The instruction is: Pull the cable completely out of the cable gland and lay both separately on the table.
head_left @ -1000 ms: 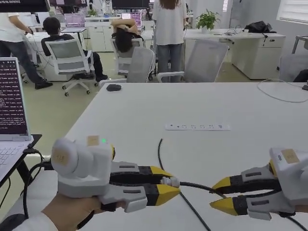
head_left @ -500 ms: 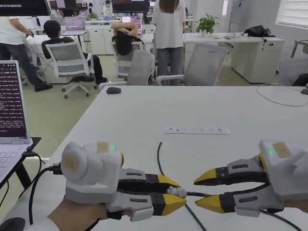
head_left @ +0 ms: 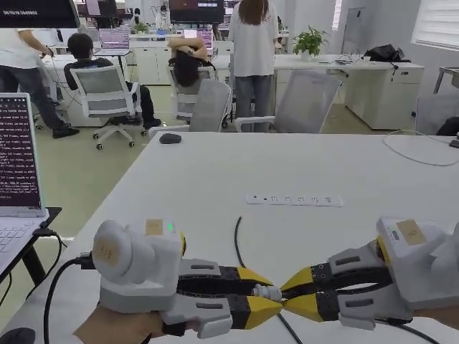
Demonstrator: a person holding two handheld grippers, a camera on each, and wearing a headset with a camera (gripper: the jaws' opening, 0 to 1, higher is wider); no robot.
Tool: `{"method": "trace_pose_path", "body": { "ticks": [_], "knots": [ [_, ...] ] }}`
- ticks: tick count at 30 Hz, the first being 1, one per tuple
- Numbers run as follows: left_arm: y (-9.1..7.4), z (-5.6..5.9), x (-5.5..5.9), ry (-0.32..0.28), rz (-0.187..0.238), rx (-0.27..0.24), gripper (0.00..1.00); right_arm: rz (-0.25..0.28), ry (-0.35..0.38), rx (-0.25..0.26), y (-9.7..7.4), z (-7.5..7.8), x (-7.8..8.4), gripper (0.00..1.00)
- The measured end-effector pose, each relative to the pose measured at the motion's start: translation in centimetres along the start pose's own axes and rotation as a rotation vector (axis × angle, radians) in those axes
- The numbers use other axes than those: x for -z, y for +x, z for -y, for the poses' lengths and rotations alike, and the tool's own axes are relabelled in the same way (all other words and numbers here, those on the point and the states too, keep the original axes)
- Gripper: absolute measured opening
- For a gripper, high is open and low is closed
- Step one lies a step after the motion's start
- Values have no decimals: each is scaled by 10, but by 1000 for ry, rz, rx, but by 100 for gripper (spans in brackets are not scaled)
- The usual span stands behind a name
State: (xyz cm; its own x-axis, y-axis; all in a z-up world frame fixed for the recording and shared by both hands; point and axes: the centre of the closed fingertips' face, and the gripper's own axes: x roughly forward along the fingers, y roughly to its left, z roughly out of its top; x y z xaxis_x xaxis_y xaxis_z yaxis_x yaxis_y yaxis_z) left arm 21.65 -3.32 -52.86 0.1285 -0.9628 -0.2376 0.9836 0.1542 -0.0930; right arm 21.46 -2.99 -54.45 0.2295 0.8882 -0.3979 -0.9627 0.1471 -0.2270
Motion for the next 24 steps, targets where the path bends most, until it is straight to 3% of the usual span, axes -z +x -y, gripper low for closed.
{"method": "trace_pose_path", "body": {
  "ticks": [16,24],
  "knots": [
    [-17,-10,3,-14,2,-22,17,-34,30,28,-3,3,14,3],
    [-25,-15,2,-26,23,-43,17,-53,55,42,-10,3,23,2]
  ]
}}
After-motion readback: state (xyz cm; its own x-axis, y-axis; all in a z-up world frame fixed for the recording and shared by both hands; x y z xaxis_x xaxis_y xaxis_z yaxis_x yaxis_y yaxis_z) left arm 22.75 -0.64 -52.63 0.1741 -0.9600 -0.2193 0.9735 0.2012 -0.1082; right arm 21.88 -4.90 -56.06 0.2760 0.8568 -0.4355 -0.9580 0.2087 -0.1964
